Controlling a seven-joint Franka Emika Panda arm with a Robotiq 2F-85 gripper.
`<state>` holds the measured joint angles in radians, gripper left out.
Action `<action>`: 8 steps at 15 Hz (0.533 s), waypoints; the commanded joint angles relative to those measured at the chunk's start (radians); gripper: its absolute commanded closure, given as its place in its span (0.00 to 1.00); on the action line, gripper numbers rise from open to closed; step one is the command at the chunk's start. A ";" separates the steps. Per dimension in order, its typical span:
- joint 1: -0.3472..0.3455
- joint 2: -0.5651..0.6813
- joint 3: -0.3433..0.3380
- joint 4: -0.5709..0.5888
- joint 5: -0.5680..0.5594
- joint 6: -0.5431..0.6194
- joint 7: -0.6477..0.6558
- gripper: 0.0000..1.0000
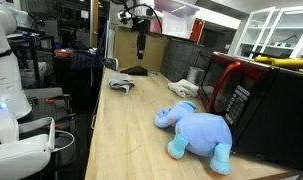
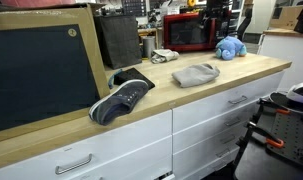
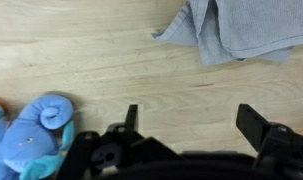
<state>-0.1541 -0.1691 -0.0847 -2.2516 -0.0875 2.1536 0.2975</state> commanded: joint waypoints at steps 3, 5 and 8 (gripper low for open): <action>0.005 0.028 0.016 0.177 -0.042 -0.382 0.162 0.00; 0.011 0.024 0.012 0.215 -0.017 -0.487 0.163 0.00; 0.011 0.018 -0.001 0.272 0.053 -0.586 0.143 0.00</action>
<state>-0.1468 -0.1596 -0.0759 -2.0525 -0.0943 1.6686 0.4370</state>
